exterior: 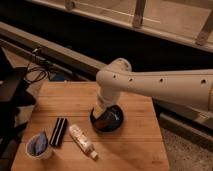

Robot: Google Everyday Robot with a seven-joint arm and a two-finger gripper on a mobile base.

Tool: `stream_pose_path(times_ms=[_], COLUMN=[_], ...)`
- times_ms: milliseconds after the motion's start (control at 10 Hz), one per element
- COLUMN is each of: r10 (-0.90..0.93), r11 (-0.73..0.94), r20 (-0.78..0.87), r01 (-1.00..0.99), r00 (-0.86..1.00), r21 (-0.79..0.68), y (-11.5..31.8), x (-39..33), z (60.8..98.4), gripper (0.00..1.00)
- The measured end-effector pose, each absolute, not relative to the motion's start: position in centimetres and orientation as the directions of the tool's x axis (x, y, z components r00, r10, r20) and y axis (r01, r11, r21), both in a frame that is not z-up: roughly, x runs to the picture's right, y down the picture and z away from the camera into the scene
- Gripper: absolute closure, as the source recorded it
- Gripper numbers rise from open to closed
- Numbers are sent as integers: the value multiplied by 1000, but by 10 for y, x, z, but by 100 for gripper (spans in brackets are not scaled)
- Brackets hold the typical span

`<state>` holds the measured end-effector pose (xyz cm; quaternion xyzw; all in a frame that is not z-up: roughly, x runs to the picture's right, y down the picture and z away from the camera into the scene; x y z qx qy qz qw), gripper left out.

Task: Place the pepper in the ceramic bowl

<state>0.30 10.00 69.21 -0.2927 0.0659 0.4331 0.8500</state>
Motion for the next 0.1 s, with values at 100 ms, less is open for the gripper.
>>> stream_pose_path(times_ms=[100], r10=[681], r11=[471], r20=[-360], r01=[-758], r00=[637], r21=[-450], y=[102], x=[0], z=[692], gripper=[38])
